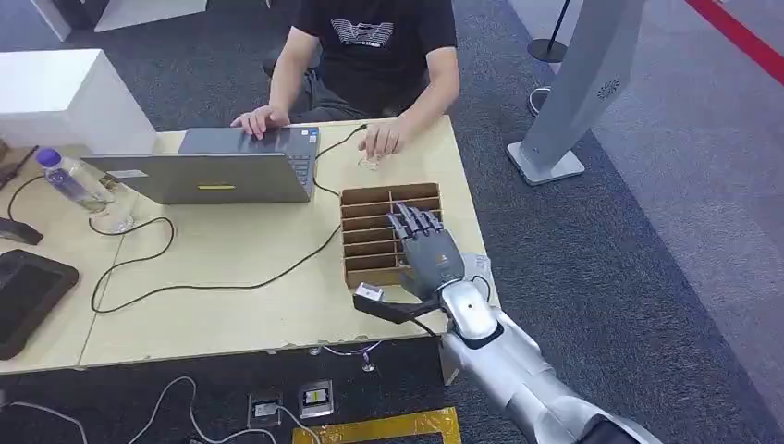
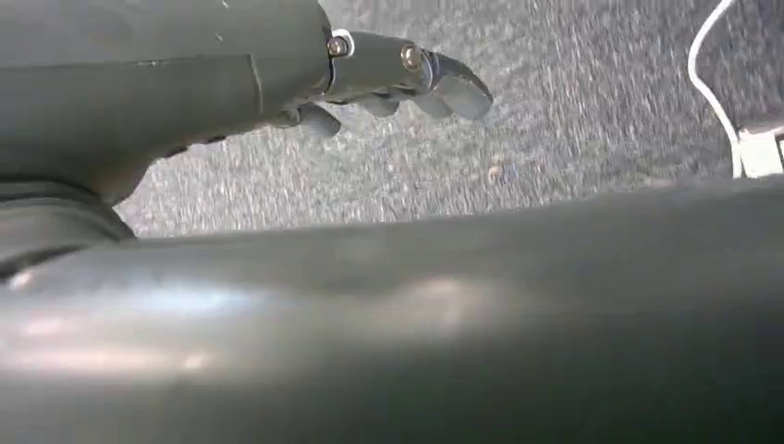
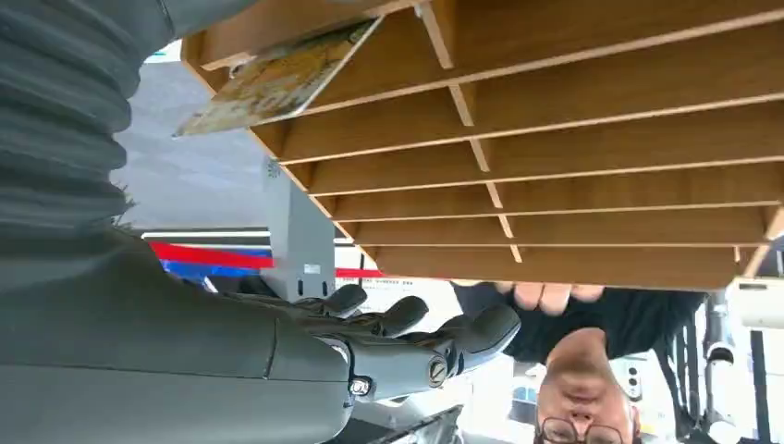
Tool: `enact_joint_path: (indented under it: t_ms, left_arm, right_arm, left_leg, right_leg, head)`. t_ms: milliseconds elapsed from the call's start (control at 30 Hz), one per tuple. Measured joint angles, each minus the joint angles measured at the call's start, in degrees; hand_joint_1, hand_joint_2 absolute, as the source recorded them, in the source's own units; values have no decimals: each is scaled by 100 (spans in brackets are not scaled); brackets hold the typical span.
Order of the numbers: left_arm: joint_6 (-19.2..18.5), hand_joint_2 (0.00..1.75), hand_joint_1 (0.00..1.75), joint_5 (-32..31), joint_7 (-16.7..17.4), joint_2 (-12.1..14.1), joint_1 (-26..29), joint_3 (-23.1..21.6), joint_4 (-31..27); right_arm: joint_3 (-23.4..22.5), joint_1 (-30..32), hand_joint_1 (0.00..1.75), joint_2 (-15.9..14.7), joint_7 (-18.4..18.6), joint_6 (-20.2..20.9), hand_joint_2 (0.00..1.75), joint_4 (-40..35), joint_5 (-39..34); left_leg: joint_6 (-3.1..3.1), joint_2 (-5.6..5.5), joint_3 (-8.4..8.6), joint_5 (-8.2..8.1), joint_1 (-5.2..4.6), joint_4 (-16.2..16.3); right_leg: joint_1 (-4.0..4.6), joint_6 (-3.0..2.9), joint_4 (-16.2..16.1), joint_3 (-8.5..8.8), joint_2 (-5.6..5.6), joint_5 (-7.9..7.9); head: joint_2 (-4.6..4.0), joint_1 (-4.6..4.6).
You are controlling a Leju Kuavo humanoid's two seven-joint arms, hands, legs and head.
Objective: Pass the card to the sensor for recognition and then transmit it.
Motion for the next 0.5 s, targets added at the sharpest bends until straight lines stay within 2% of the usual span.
enact_joint_path:
  t_ms: [500]
  left_arm:
    - [2,0,0,59,0,68,9,-103,0]
  right_arm:
    - [-129,-71,0,-437,13,205,175,-37,22]
  left_leg:
    - [0,0,0,0,-1,1]
  right_leg:
    - [0,0,-1,0,0,0]
  head:
    - [0,0]
